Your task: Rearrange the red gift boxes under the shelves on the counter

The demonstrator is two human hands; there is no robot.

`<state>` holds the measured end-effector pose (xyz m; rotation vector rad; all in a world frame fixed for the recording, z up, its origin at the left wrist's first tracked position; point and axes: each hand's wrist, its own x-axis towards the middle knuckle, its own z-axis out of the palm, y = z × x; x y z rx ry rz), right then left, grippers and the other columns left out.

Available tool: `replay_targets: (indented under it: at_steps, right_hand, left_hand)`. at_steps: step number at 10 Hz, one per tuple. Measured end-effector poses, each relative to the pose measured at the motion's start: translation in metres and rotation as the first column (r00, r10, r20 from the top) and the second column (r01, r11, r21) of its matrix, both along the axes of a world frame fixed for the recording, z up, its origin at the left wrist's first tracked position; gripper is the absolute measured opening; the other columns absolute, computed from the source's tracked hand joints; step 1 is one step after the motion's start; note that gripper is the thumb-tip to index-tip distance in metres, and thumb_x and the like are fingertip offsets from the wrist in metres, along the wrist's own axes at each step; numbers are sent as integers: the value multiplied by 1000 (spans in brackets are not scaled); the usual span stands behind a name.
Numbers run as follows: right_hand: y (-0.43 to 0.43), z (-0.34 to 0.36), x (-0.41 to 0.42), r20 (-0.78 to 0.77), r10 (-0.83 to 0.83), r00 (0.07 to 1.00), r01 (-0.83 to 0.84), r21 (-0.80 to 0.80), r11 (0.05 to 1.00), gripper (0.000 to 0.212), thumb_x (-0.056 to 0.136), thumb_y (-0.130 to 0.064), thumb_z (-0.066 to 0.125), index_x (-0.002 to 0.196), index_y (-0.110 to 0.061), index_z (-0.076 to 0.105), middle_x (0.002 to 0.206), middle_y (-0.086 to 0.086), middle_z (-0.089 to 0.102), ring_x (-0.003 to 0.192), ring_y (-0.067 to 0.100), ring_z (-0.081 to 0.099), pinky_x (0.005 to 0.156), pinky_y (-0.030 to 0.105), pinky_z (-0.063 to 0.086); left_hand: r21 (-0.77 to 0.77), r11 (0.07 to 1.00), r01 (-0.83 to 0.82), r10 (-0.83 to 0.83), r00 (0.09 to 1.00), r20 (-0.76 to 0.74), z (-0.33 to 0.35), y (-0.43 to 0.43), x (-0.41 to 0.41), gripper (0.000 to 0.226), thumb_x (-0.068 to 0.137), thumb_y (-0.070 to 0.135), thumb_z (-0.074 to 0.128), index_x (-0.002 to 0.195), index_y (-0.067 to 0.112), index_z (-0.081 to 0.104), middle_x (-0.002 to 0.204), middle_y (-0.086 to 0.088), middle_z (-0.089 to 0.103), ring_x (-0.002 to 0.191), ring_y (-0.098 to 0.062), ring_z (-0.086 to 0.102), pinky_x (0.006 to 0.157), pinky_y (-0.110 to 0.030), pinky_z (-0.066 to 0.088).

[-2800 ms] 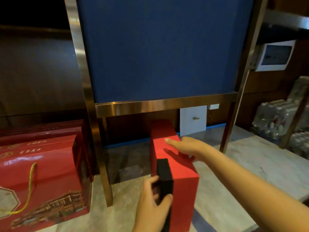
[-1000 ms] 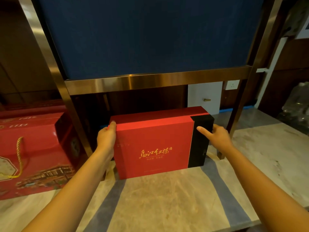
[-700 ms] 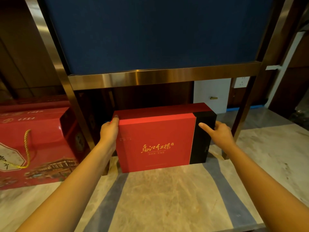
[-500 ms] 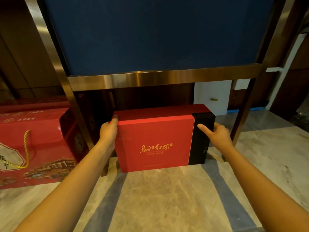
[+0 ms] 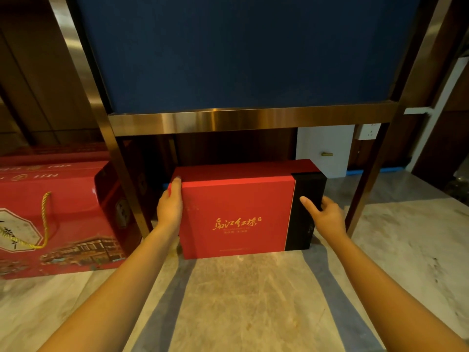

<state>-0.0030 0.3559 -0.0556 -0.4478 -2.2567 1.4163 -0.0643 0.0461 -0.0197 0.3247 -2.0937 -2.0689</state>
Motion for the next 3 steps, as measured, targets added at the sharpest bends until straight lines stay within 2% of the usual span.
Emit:
replay_targets:
  at_steps: [1,2,3]
  right_hand:
    - [-3,-21,9,138,13,990,-19,42,999,47,88,-29,61,127,-3,55,122,17,65,112,32,62,85,33,50]
    - [-3,-36,20,295,-5,955,-27,105,994,37,90,-15,58,124,2,56,119,21,65,110,34,61,84,32,47]
    - [-14,-58,39,384,0,924,-65,157,985,44,90,-13,58,131,2,49,129,21,59,120,33,55,88,29,43]
  left_hand:
    - [-66,998,16,-20,998,-67,-7,2,14,69,79,75,30,105,21,65,101,-3,69,93,-22,65,87,-42,51]
    - [-245,969,42,-64,995,-82,-11,-2,29,59,89,62,29,117,18,57,113,6,59,104,-13,54,90,-33,42]
    - [-444,884,148,-128,989,76,-38,-17,39,48,92,42,45,128,11,50,126,0,59,113,-17,55,98,-35,42]
